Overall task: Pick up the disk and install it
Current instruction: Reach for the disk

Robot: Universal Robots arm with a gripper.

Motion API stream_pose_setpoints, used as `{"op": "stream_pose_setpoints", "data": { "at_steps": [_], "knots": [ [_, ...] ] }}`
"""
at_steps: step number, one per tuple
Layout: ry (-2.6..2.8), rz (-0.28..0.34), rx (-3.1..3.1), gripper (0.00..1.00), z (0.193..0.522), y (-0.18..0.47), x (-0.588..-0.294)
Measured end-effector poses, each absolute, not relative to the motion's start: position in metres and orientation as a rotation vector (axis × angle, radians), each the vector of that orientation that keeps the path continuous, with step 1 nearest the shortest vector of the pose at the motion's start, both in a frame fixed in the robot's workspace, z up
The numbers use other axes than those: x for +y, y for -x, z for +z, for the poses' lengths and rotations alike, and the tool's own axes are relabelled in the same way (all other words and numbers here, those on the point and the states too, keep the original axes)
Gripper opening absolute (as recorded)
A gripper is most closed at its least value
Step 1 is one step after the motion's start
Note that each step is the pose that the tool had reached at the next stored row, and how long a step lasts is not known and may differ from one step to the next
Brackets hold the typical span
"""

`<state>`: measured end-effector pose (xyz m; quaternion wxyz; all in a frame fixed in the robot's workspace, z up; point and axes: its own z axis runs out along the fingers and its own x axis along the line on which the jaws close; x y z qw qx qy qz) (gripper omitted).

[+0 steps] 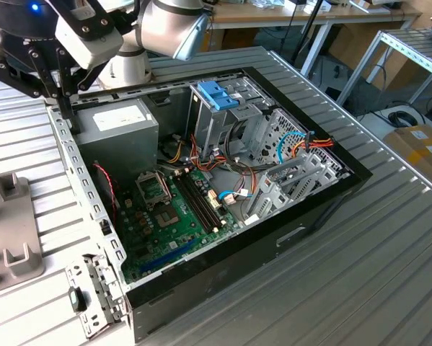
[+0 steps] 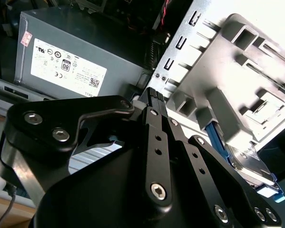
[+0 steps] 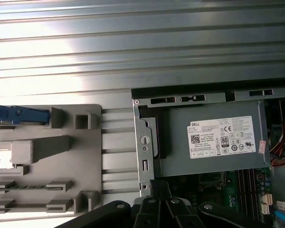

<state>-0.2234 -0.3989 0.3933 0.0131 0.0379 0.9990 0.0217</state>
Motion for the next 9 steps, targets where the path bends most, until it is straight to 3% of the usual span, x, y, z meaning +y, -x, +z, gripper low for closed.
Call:
{"op": "stream_pose_setpoints", "data": {
  "at_steps": [9],
  "knots": [
    [-0.118, 0.068, 3.113, 0.10, 0.3933, 0.2284, -0.3990]
  ]
}}
